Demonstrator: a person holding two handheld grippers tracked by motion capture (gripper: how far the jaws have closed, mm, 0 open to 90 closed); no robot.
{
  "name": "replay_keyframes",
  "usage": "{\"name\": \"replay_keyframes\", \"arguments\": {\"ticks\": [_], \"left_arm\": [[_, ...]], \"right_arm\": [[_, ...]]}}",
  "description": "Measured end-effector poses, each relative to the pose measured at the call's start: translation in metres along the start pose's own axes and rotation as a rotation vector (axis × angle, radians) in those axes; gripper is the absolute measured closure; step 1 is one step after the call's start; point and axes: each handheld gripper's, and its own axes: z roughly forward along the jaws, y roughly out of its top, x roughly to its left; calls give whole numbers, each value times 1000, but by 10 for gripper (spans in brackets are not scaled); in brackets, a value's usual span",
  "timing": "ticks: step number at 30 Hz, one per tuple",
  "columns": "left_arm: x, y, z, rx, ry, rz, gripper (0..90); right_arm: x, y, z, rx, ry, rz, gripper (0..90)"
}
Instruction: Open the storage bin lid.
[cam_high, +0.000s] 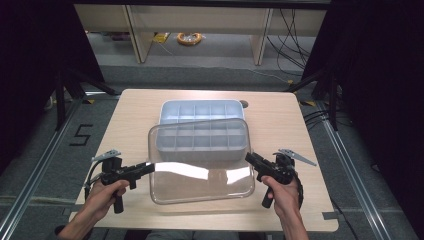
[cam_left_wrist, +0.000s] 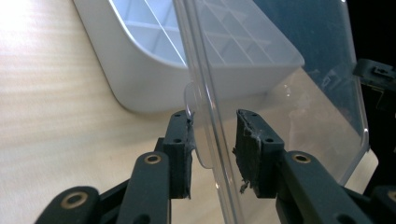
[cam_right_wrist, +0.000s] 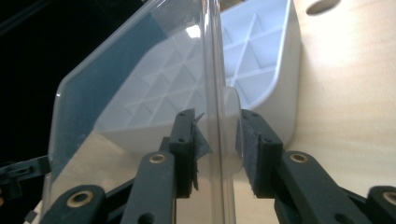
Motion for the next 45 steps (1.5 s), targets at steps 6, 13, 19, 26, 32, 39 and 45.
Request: {"name": "replay_keyframes", "arguments": {"ticks": [6, 13, 19, 26, 32, 39, 45], "left_arm": [[-6, -11, -8, -6, -10, 6, 653], [-12, -18, -17, 0, 9, 22, 654], [-14, -27, -20, 16, 8, 25, 652], [-14, -37, -17, 55, 3, 38, 643], [-11, -46, -12, 79, 27, 41, 638], [-9, -51, -9, 99, 29, 47, 627], [-7, -52, -7, 116, 27, 45, 620]], "right_arm": [[-4, -19, -6, 21, -5, 22, 674], [-2, -32, -11, 38, -29, 15, 660], [0, -43, -18, 43, -21, 20, 660], [-4, -52, -23, 57, -43, 2, 660], [-3, -59, -23, 76, -42, 20, 661], [-4, -63, -24, 96, -60, 24, 660], [-9, -66, -22, 95, -60, -3, 660]]}}
